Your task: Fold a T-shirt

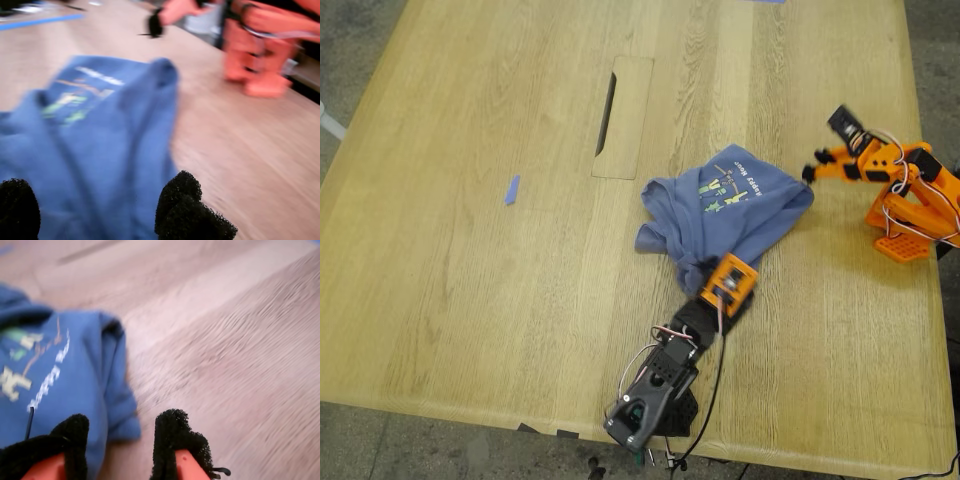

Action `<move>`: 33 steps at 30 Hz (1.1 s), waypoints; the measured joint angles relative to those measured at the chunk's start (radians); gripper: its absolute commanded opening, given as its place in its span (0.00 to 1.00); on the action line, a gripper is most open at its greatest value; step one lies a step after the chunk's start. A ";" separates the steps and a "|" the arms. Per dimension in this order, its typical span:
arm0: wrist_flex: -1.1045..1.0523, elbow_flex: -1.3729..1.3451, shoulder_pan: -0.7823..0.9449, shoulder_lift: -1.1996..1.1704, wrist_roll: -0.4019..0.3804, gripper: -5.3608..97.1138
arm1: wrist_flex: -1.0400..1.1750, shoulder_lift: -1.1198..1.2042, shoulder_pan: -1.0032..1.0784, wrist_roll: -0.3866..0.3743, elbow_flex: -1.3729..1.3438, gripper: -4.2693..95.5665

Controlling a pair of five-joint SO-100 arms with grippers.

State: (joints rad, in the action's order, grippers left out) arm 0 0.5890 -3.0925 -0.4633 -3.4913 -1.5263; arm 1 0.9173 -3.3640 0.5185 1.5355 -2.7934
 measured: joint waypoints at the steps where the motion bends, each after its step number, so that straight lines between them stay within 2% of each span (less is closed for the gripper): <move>1: -0.012 0.000 0.029 0.000 0.003 0.44 | -0.037 0.008 0.006 0.000 -0.006 0.25; 4: -0.051 0.000 0.052 0.002 0.009 0.44 | -0.135 0.064 -0.026 0.011 -0.023 0.25; 8: -0.229 0.002 0.063 0.110 0.011 0.44 | -0.284 0.190 -0.103 0.017 -0.034 0.25; 10: -0.376 0.034 0.078 0.299 0.011 0.44 | -0.367 0.278 -0.140 0.017 -0.034 0.25; 15: -0.764 0.265 0.146 0.960 0.011 0.44 | -0.572 0.503 -0.227 0.017 -0.035 0.25; 18: -0.907 0.430 0.170 1.339 0.011 0.44 | -0.683 0.632 -0.267 0.018 -0.035 0.24; 20: -0.966 0.502 0.178 1.509 0.011 0.43 | -0.749 0.716 -0.276 0.020 -0.034 0.24; 33: -1.117 0.727 0.236 1.865 0.011 0.43 | -1.040 1.261 -0.298 0.040 0.249 0.20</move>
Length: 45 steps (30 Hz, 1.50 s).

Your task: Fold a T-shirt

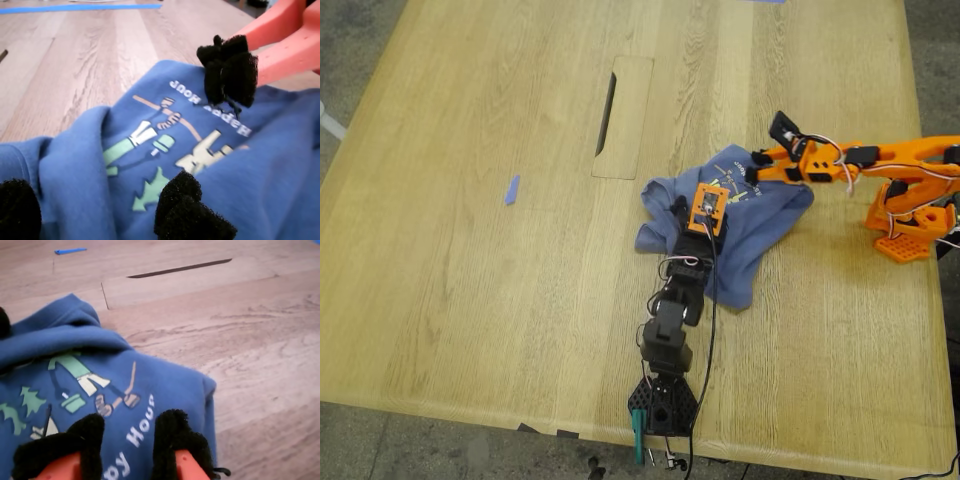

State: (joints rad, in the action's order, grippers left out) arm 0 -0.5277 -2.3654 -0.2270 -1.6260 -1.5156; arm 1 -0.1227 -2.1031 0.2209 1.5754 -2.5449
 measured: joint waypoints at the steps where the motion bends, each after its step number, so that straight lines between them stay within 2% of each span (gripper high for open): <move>1: 0.000 0.043 0.008 0.040 0.000 0.43 | -0.015 0.037 -0.011 0.000 0.018 0.20; 8: 0.000 0.265 0.052 0.272 -0.003 0.43 | -0.074 0.207 -0.046 0.006 0.078 0.14; 17: 0.000 0.206 0.143 0.264 -0.014 0.44 | -0.114 0.213 0.104 0.006 -0.006 0.10; 25: 0.040 0.098 0.233 0.163 -0.015 0.44 | -0.132 0.213 0.218 0.006 -0.040 0.07; 35: 0.061 0.077 0.364 0.150 -0.002 0.44 | -0.092 0.149 0.379 0.014 -0.046 0.06; 39: 0.132 0.098 0.344 0.106 0.000 0.45 | -0.012 0.100 0.356 0.014 0.015 0.06; 45: 0.229 0.222 0.206 0.094 0.006 0.45 | 0.098 0.091 0.258 0.015 0.153 0.05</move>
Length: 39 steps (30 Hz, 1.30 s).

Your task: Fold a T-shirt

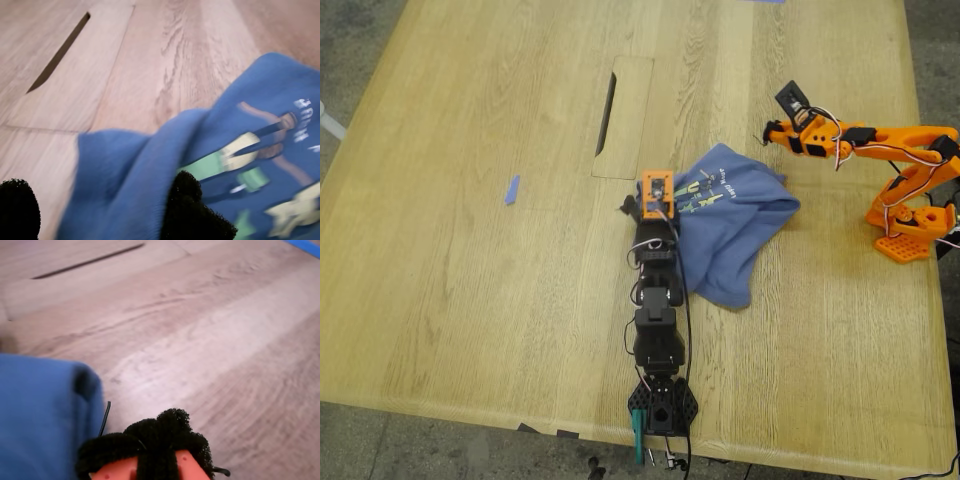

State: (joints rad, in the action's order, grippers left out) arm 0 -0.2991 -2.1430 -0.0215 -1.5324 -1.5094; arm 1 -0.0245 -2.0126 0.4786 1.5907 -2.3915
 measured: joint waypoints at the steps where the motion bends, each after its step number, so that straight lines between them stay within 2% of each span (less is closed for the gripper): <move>1: 0.008 0.026 -0.031 0.000 0.000 0.45 | 0.015 0.000 -0.018 0.000 0.017 0.05; 8: 0.025 0.212 -0.259 0.029 0.000 0.44 | 0.061 0.081 -0.190 0.003 0.130 0.04; 14: -0.009 0.232 -0.293 0.127 0.000 0.42 | 0.009 0.219 -0.296 0.003 0.161 0.04; 19: -0.044 0.210 -0.216 0.178 -0.009 0.36 | -0.055 0.302 -0.296 0.003 0.156 0.04; 25: -0.121 0.114 -0.114 0.181 -0.006 0.22 | -0.117 0.313 -0.238 0.003 0.077 0.04; 39: -0.163 0.012 0.025 0.178 -0.009 0.20 | -0.164 0.184 -0.110 0.000 -0.130 0.04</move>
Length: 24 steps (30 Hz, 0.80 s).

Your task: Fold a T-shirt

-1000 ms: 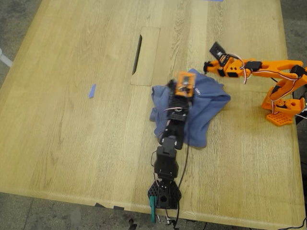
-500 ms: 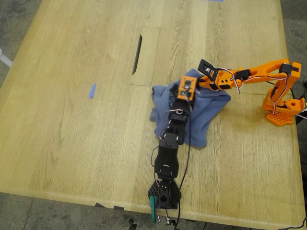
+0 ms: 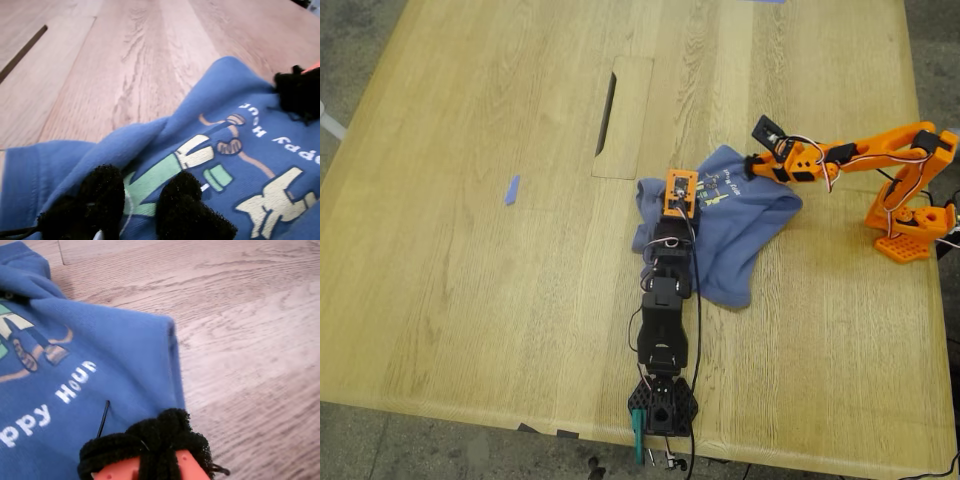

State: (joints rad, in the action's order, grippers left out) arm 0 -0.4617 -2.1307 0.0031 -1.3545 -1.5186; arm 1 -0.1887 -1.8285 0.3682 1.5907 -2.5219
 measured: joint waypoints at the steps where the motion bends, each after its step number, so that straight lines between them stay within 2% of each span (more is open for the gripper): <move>1: 0.000 -0.005 0.011 0.000 0.000 0.21 | -0.008 -0.011 0.009 0.000 -0.014 0.04; 5: -0.006 -0.043 0.043 -0.028 -0.003 0.21 | 0.002 -0.069 0.046 0.000 -0.075 0.04; 12: 0.014 -0.110 0.103 -0.118 -0.003 0.28 | 0.021 -0.181 0.107 0.000 -0.178 0.04; 19: 0.112 -0.044 0.124 -0.221 0.003 0.22 | 0.089 -0.308 0.146 0.000 -0.241 0.04; 24: 0.158 0.031 0.129 -0.311 0.003 0.21 | 0.149 -0.410 0.181 0.005 -0.258 0.04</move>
State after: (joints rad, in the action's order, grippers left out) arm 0 -0.3037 -2.1000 0.1319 -1.6659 -1.5156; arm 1 -0.0399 -2.2381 0.5492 1.5953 -2.7796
